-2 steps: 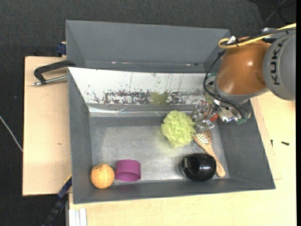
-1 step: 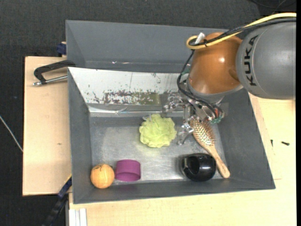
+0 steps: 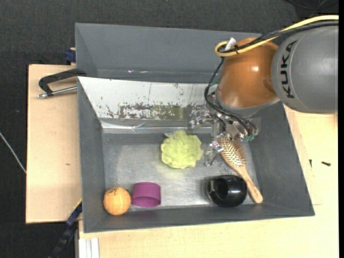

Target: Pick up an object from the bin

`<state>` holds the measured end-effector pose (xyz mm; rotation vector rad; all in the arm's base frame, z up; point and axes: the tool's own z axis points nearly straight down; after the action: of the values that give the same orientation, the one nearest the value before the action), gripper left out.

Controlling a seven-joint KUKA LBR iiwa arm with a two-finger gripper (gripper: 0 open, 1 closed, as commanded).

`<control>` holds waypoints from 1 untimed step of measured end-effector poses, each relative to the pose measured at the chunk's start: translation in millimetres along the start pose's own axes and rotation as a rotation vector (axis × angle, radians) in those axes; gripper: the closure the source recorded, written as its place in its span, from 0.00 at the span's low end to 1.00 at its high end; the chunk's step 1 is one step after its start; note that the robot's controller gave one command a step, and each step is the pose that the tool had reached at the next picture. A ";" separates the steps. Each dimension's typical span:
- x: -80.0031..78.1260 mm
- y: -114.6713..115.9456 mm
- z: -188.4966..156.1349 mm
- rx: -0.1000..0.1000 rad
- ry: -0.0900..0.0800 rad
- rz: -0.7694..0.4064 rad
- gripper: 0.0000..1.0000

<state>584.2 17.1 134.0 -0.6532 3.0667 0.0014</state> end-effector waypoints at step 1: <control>-7.8 -2.2 17.8 0.003 -0.004 -0.084 0.00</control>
Offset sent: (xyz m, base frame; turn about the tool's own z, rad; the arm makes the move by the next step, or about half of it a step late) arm -0.0186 0.0209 -0.0640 -0.1824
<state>592.4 18.3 116.3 -0.7798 3.0323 -0.0027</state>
